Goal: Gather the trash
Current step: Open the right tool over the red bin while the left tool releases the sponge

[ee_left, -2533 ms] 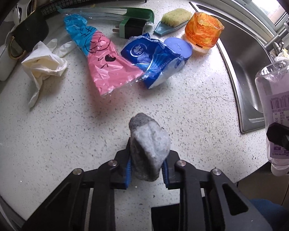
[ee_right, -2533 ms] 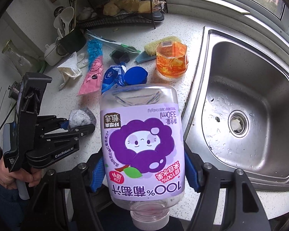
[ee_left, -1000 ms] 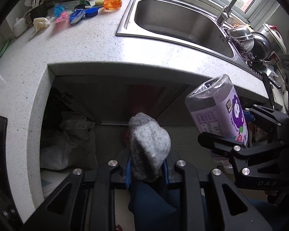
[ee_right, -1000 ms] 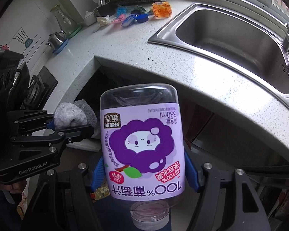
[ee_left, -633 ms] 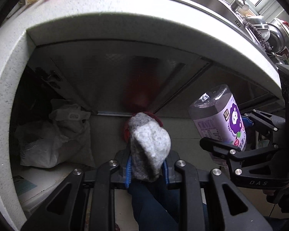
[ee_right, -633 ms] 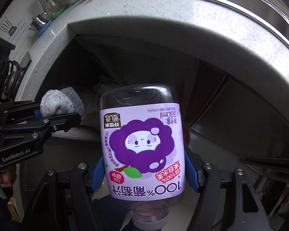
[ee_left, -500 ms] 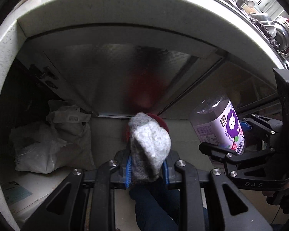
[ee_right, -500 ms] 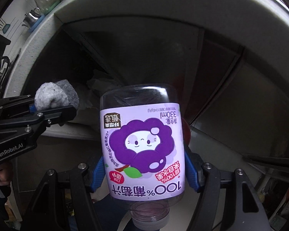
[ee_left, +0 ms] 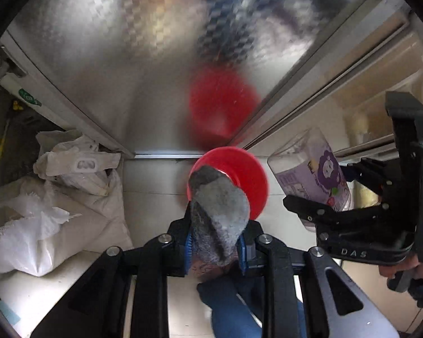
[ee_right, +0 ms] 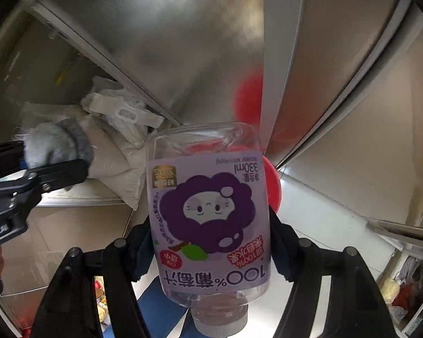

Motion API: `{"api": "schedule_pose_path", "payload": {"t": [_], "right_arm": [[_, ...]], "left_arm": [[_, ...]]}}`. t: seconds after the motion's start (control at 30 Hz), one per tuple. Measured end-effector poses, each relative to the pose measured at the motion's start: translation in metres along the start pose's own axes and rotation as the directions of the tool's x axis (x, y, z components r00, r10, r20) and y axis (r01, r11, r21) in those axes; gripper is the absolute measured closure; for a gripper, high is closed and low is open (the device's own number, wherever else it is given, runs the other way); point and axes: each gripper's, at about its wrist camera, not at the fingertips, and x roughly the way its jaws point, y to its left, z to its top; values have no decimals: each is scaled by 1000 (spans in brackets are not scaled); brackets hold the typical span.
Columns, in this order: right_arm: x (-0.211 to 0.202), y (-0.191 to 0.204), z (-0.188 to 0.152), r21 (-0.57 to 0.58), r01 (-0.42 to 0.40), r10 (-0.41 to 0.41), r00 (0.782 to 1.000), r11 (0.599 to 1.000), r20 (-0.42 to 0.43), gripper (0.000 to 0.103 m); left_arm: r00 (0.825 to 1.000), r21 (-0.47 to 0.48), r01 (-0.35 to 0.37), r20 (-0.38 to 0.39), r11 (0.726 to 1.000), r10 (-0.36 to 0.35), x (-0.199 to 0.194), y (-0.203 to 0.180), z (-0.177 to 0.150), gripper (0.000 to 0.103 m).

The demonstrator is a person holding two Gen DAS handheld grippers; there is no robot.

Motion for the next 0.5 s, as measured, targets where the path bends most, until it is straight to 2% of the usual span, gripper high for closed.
{"api": "schedule_pose_path", "payload": {"t": [0.17,0.23,0.3,0.5], "right_arm": [[15,-5,-2,-3,-20,20,1000,1000,-14,34],[19,-6,-2,-13,-22,22,999,1000,-29,14],[16,-7,-5,-24,3,-3,1000,1000,-1,2],[4,-21,-16,13,11,-11,999,1000,31,1]], "left_arm": [[1000,-4,-2,-15,1000,2,12,2,0,80],[1000,-13,10,-14,1000,-10,13,5,0,80],[1000,-11,3,-19,1000,-3,16,5,1,80],[1000,25,-11,-21,1000,12,17,-6,4,80]]}}
